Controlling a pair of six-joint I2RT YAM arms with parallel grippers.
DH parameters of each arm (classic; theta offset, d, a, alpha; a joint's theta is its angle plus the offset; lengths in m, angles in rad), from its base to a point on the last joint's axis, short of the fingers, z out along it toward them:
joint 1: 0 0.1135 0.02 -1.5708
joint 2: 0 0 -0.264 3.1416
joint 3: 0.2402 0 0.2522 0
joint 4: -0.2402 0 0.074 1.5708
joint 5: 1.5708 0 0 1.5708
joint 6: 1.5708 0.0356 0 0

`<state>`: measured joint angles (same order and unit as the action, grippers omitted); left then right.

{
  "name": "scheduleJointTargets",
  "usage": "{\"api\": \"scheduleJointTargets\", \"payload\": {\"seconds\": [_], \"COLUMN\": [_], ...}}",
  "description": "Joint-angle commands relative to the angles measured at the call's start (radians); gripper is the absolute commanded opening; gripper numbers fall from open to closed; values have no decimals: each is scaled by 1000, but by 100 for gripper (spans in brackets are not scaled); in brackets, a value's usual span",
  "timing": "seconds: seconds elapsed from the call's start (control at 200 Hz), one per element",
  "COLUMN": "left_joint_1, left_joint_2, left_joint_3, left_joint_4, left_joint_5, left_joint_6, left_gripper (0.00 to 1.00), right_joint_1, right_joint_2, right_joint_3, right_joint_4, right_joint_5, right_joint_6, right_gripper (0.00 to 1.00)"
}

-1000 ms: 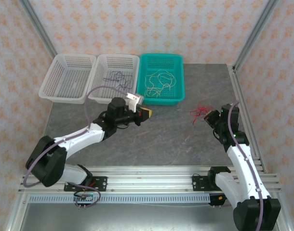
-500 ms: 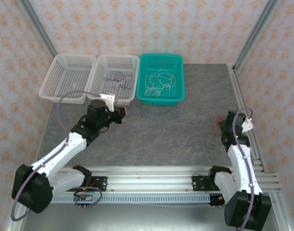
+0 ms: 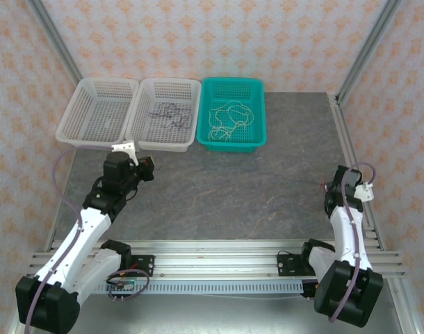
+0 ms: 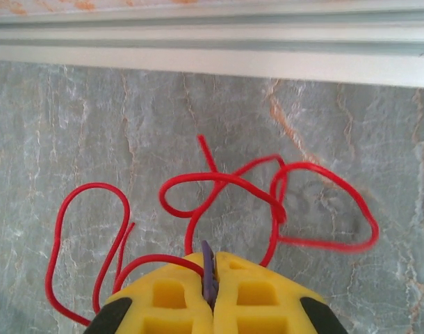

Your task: Untangle the cables

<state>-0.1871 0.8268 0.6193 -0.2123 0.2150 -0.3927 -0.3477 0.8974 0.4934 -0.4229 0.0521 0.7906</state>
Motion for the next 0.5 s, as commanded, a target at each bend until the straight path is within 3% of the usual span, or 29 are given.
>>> {"api": "scheduleJointTargets", "payload": {"seconds": [0.0, 0.19, 0.36, 0.405, 0.495], "left_joint_1": [8, 106, 256, 265, 266], "left_joint_2": [-28, -50, -100, -113, -136], "left_joint_3": [-1, 5, -23, -23, -37], "left_joint_4": [-83, -181, -183, -173, -80], "left_joint_5": [-97, -183, -62, -35, 101], "left_joint_6": [-36, -102, -191, -193, -187], "left_gripper": [0, 0, 0, 0, 0], "right_joint_1": [-6, -70, -93, -93, -81], "right_joint_2": [31, 38, 40, 43, 66], "right_joint_3": [-12, 3, -16, -30, -91], "right_joint_4": [33, 10, 85, 152, 410], "right_joint_5": [-6, 25, -41, -113, -414], "right_joint_6": [34, 53, 72, 59, 55], "right_gripper": [0, 0, 0, 0, 0]}}
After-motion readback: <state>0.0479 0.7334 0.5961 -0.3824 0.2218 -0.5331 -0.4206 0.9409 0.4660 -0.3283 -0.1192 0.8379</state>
